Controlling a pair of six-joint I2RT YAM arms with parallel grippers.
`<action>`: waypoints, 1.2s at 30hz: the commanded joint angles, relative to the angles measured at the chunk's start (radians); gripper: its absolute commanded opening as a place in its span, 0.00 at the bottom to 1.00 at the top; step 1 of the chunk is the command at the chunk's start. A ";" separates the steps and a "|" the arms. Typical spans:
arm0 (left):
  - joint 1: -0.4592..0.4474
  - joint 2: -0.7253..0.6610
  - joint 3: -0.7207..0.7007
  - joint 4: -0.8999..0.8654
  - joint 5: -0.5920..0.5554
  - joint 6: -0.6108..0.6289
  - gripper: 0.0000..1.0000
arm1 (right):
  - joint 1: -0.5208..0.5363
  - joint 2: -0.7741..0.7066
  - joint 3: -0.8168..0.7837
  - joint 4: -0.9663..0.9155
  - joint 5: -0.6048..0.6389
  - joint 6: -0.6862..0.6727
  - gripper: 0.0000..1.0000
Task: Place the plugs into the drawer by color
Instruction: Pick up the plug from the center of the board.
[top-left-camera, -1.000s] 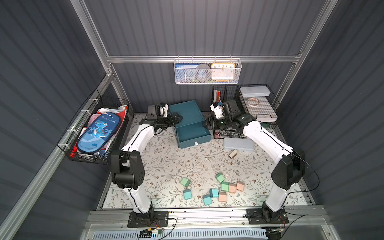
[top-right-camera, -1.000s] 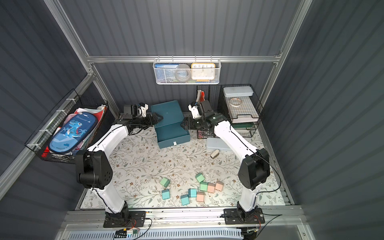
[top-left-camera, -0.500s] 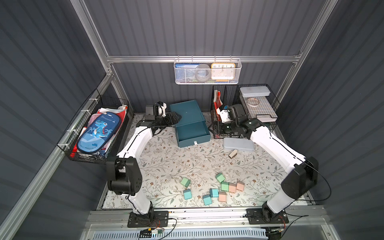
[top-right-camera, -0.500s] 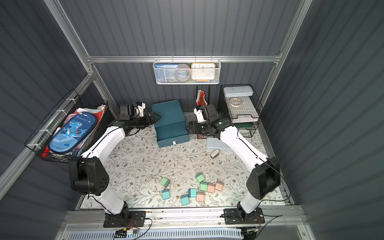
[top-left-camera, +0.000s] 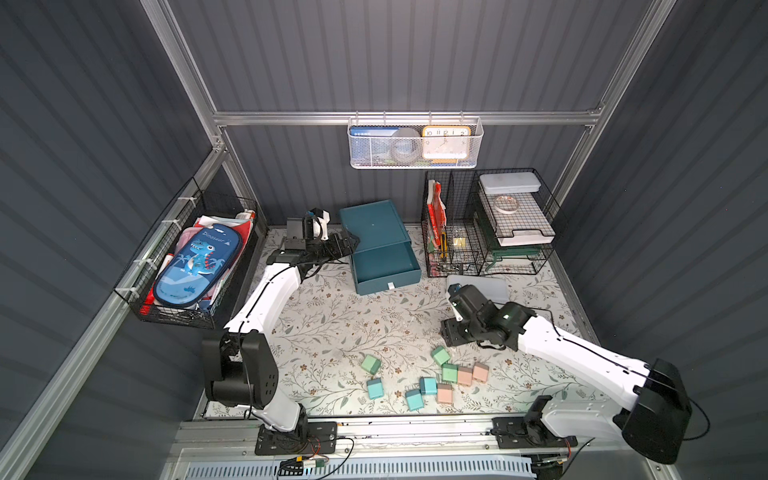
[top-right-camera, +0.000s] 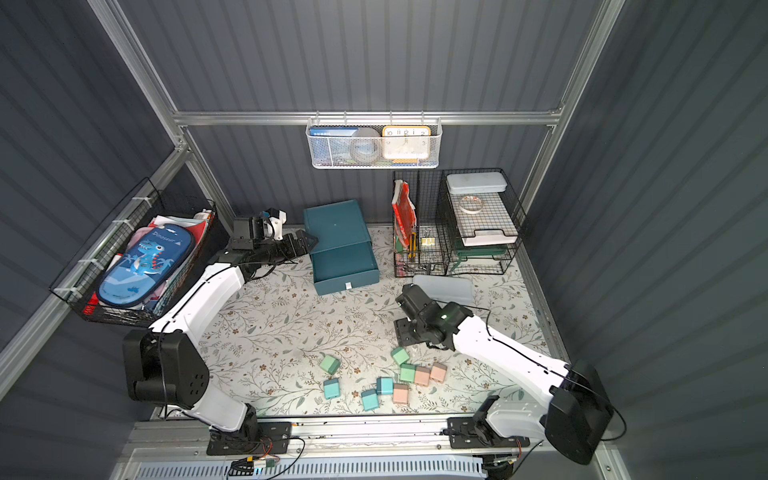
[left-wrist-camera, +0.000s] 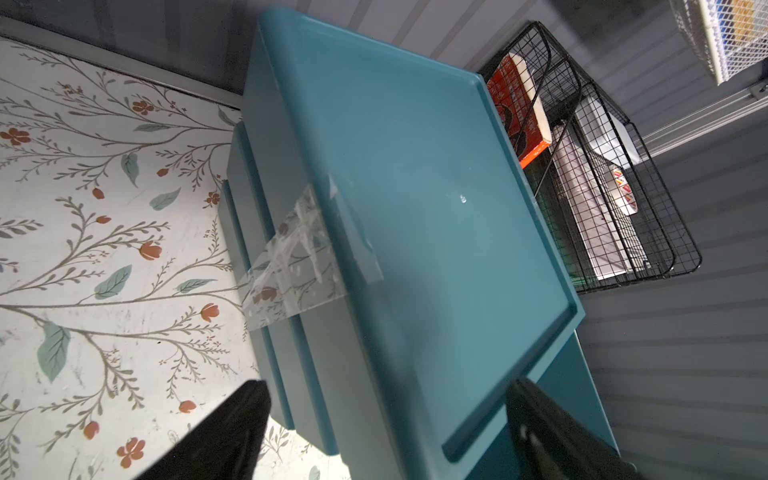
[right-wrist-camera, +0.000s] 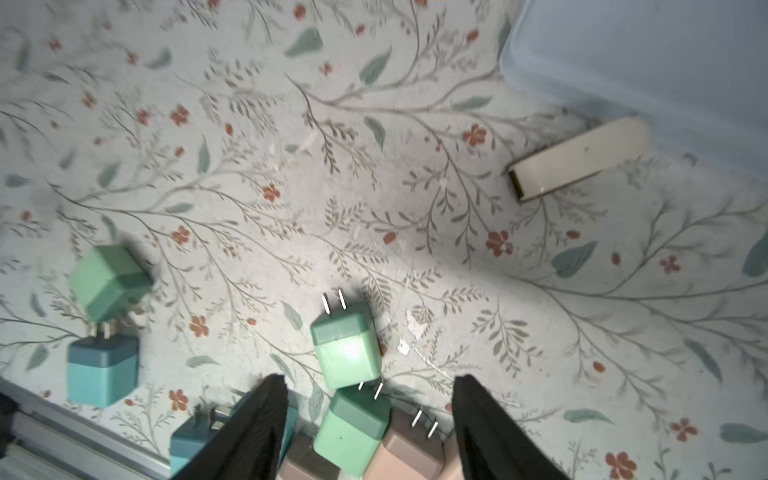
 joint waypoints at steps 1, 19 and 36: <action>-0.004 -0.005 -0.016 0.011 0.025 0.035 0.94 | 0.051 0.041 -0.030 0.033 0.035 0.056 0.68; -0.005 -0.026 -0.057 0.031 0.041 0.040 0.94 | 0.126 0.222 -0.118 0.177 0.046 0.081 0.71; -0.005 -0.026 -0.056 0.027 0.030 0.041 0.94 | 0.126 0.274 -0.105 0.174 0.102 0.081 0.44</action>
